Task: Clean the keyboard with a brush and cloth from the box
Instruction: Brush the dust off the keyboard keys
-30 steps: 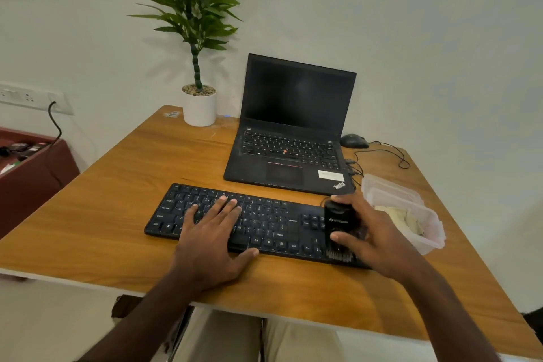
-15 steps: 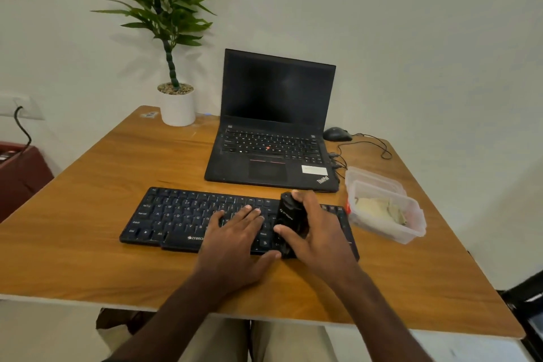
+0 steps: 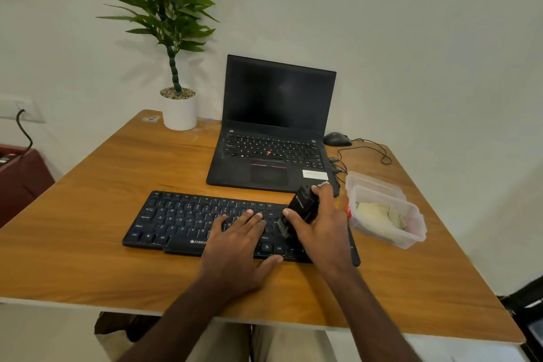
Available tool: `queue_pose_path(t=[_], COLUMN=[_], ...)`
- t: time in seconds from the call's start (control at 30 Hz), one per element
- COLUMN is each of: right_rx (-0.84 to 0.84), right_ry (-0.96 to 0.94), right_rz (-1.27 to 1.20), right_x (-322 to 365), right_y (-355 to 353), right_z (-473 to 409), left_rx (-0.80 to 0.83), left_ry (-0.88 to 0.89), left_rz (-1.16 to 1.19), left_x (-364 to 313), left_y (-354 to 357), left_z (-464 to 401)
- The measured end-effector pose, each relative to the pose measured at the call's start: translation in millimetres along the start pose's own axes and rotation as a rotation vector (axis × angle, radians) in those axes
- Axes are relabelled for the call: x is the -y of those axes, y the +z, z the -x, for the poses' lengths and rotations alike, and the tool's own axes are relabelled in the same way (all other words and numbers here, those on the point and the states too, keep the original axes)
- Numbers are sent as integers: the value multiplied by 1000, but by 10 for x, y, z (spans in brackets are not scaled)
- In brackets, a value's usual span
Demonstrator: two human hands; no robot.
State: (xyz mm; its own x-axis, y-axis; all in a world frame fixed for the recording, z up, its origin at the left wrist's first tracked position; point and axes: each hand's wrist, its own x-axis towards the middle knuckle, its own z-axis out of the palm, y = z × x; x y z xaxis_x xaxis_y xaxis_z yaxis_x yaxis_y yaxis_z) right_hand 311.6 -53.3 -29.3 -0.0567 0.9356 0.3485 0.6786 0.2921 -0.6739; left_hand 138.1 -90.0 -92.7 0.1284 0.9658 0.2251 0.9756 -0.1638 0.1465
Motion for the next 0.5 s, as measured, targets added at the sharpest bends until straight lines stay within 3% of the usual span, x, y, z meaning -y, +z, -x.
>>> queue_pose_path(t=[0.27,0.43,0.5], right_rx=[169,-74,-83], right_ry=[-6,51,14], right_rz=[43,-78,-24], right_x=[-145,-179,-145], right_y=[-266,-327,-253], right_z=[169,49,15], left_rx=[-20,60,70], left_ry=[12,0,-2], left_rz=[-34,-17,-30], left_x=[2,-19,-30], left_y=[18,-58,-97], left_z=[-11,-5,0])
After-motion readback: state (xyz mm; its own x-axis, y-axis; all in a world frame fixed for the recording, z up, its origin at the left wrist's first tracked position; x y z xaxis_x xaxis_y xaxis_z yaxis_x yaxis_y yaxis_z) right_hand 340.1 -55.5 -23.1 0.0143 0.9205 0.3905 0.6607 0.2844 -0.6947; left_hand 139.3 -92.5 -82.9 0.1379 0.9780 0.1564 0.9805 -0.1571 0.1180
